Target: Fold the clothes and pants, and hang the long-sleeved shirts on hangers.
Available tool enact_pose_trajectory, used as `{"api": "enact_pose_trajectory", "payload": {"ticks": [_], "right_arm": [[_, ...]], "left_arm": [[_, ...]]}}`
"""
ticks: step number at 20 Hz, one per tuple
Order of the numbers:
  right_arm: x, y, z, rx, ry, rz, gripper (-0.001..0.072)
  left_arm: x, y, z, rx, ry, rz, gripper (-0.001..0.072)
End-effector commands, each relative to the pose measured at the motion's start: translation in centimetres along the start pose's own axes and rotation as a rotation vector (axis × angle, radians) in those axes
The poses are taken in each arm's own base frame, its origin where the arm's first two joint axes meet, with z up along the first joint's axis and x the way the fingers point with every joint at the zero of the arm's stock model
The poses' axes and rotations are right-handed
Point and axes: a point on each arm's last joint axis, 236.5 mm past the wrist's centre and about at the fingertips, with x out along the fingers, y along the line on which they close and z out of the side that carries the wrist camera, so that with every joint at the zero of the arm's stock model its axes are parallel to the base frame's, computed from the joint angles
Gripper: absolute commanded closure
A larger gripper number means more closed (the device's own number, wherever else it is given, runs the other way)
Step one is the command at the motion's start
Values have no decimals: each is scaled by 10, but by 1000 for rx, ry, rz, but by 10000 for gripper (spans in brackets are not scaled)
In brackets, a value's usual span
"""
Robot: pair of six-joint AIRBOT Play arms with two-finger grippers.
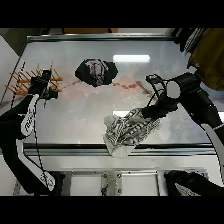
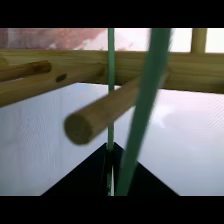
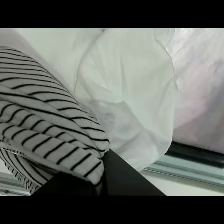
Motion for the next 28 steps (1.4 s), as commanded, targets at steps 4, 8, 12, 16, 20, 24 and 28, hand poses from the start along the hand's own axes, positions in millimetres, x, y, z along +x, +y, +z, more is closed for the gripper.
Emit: {"api": "enact_pose_trajectory", "payload": {"ticks": [4, 8, 12, 16, 20, 24, 28], "right_arm": [[0, 0, 0, 0, 1, 0, 691], [0, 0, 0, 0, 1, 0, 692], [0, 0, 0, 0, 1, 0, 692], [0, 0, 0, 0, 1, 0, 691], [0, 0, 0, 0, 1, 0, 691], [0, 0, 0, 0, 1, 1, 691], [0, 0, 0, 0, 1, 0, 691]], "left_arm": [[-57, 27, 21, -50, -96, 18, 695], [-128, 39, 35, -39, -200, 29, 695], [-192, 19, 40, 76, -280, 21, 695], [-260, -36, 30, 299, -368, -135, 695], [-348, -140, -55, 923, -454, -661, 695], [-369, -135, -132, 1158, -286, -842, 695], [-361, -126, -150, 1251, -260, -859, 697]]}}
